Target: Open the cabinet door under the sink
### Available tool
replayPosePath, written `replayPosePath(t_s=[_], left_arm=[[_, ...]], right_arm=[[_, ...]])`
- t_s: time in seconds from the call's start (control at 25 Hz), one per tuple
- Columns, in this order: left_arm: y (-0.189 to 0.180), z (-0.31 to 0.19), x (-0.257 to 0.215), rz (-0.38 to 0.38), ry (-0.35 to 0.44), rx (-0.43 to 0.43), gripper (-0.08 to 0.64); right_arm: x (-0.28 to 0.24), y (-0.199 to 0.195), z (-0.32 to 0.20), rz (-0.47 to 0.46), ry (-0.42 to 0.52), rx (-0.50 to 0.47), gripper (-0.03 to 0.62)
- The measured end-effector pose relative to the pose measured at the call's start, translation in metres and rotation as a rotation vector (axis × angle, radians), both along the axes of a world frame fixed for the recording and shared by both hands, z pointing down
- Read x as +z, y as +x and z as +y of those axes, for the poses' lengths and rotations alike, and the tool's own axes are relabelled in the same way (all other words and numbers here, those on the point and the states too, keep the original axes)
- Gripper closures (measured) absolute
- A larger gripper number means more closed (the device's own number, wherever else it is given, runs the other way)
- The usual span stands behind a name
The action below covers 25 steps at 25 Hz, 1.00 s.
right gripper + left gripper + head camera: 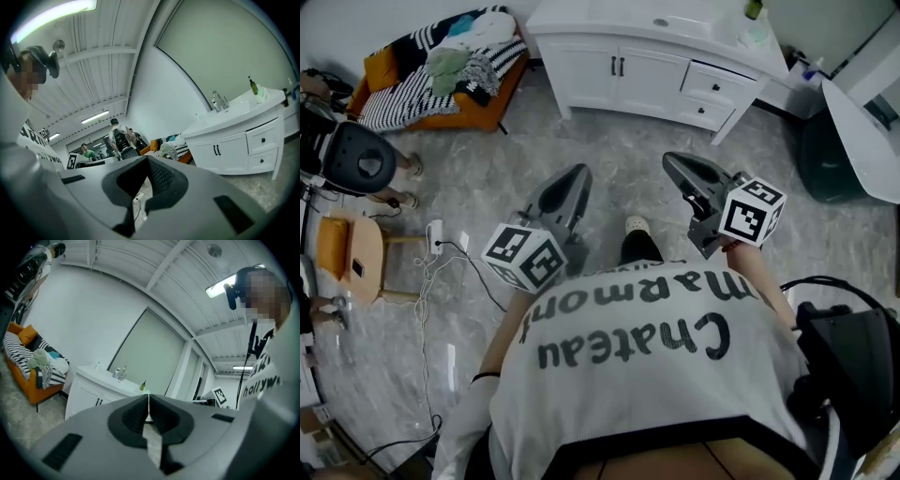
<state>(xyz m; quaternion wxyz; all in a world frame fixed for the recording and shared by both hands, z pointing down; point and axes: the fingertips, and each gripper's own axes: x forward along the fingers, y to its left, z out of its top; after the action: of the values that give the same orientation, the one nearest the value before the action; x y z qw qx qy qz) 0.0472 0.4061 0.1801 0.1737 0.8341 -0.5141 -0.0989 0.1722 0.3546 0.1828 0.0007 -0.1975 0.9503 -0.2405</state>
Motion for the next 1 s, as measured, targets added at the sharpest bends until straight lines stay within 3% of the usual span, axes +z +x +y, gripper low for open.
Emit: replayPosePath(t_s=[0.16,0.56,1.0], left_arm=[[-0.012,-0.026,-0.001,-0.004,-0.014,-0.035,0.548],[-0.038,-0.097,0.008,0.032,-0.077,-0.126,0.548],[-0.042,-0.169,0.011,0.019,-0.108,-0.142,0.548]], right_arm=[[-0.002,-0.012,-0.036,0.018,0.028,-0.014,0.586],[0.01,-0.03,-0.12,0.035,-0.039,-0.086,0.586],[0.022,-0.032,-0.201,0.074,-0.044,-0.092,0.586]])
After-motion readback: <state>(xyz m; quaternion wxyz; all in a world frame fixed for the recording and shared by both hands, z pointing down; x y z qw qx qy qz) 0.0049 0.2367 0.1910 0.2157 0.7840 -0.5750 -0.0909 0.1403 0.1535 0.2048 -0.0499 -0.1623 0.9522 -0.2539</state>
